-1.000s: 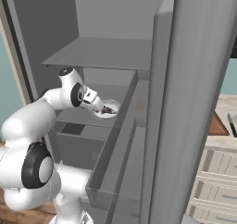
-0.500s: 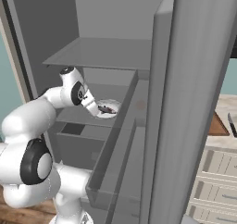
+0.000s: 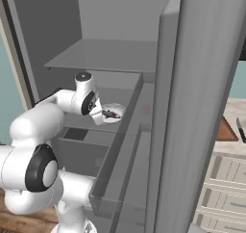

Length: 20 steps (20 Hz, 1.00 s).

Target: Retrieve the fish from the fridge and place it on the cutting board.

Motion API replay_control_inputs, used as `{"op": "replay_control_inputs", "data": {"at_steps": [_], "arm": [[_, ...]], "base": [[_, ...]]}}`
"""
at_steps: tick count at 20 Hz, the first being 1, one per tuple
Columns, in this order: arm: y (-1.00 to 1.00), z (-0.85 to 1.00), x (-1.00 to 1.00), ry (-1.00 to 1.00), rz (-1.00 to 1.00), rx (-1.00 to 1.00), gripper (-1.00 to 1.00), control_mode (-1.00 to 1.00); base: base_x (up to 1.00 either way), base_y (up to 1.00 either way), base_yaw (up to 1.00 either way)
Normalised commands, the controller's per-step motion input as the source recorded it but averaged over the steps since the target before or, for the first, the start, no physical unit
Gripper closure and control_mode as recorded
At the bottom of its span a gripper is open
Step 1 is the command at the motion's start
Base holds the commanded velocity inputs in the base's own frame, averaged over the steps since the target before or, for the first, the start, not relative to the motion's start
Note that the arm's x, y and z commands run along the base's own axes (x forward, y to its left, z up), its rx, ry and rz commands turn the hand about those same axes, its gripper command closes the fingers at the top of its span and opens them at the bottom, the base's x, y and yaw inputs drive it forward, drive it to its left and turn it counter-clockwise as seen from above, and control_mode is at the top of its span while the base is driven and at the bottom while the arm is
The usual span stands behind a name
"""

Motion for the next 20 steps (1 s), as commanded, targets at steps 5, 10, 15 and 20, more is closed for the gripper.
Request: {"op": "replay_control_inputs", "data": {"at_steps": [5, 10, 15, 20], "arm": [[0.0, -0.04, 0.37, 0.0, -0.08, 0.0, -1.0, -1.0], [0.0, -0.04, 0.38, 0.0, -0.08, 0.0, -1.0, -1.0], [0.0, -0.19, 0.17, 0.0, -0.04, 0.0, -1.0, -1.0], [-0.06, -0.16, 0.19, 0.0, -0.02, 0.0, -1.0, -1.0]], "base": [[0.0, 0.0, 0.0], [0.0, 0.0, 0.0], [0.0, 0.0, 0.0], [0.0, 0.0, 0.0]]}}
